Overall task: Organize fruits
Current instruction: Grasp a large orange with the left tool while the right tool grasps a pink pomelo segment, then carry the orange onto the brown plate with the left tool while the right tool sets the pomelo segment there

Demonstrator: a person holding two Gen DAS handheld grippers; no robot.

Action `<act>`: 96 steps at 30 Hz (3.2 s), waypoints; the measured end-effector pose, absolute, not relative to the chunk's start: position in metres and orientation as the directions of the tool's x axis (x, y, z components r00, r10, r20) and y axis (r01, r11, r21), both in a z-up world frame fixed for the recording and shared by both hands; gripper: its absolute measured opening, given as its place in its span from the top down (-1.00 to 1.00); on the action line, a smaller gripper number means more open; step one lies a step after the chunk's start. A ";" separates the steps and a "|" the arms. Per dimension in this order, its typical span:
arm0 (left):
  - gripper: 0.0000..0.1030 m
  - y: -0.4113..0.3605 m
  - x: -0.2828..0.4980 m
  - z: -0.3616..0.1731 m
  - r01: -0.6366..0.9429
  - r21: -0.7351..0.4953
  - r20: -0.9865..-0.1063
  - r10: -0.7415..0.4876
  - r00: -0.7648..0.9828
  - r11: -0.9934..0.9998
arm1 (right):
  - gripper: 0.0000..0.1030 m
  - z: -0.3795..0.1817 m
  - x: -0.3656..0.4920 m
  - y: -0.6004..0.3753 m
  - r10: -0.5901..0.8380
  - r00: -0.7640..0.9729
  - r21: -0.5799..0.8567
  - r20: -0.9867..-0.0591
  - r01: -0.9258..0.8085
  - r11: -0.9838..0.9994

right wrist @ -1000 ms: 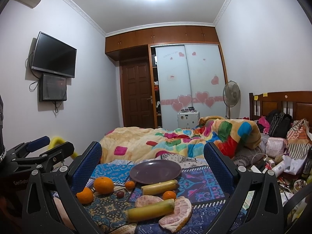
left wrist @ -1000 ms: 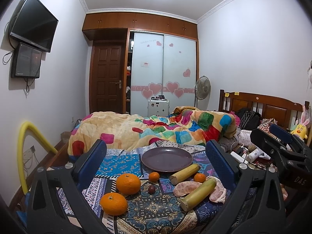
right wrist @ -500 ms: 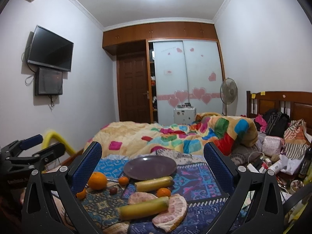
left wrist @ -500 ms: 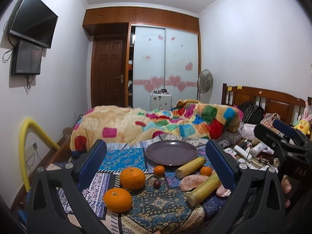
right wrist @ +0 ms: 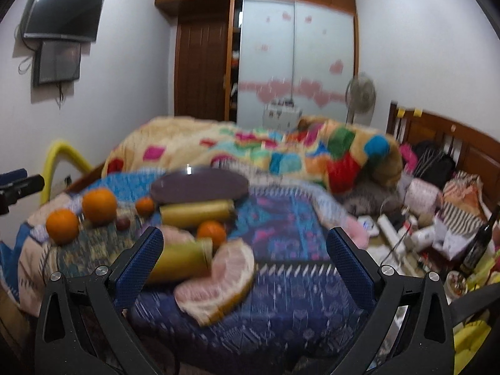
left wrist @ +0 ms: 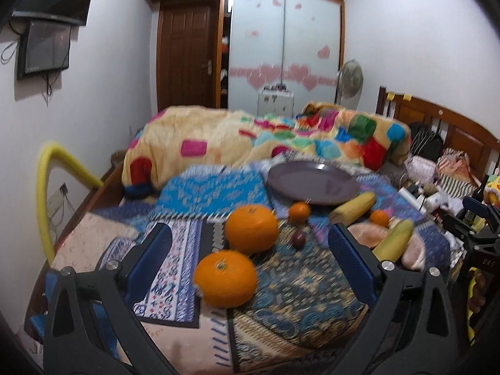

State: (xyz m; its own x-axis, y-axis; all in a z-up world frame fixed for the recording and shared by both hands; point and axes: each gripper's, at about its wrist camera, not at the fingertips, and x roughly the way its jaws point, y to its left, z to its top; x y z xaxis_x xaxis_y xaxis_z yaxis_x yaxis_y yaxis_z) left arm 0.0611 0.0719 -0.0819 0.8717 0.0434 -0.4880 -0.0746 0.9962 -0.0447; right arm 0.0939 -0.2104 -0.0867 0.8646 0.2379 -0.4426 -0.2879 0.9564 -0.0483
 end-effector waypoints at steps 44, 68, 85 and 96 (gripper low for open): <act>-0.25 0.096 0.113 -0.158 -0.030 -0.033 -0.705 -0.002 0.709 0.999 | -0.33 -0.134 0.143 -0.228 0.228 0.700 -0.031 -0.676 -0.337 0.941; -0.24 0.073 0.117 -0.128 0.023 0.013 -0.657 -0.008 0.754 1.000 | -0.16 -0.134 0.188 -0.231 0.229 0.636 0.011 -0.737 -0.327 0.945; -0.24 0.052 0.144 -0.093 0.064 0.037 -0.615 -0.028 0.788 0.997 | 0.49 -0.105 0.195 -0.230 0.272 0.624 0.013 -0.733 -0.386 0.922; -0.24 0.038 0.168 -0.073 0.090 0.056 -0.584 -0.040 0.811 0.994 | 0.60 -0.076 0.196 -0.219 0.296 0.671 -0.021 -0.680 -0.422 0.906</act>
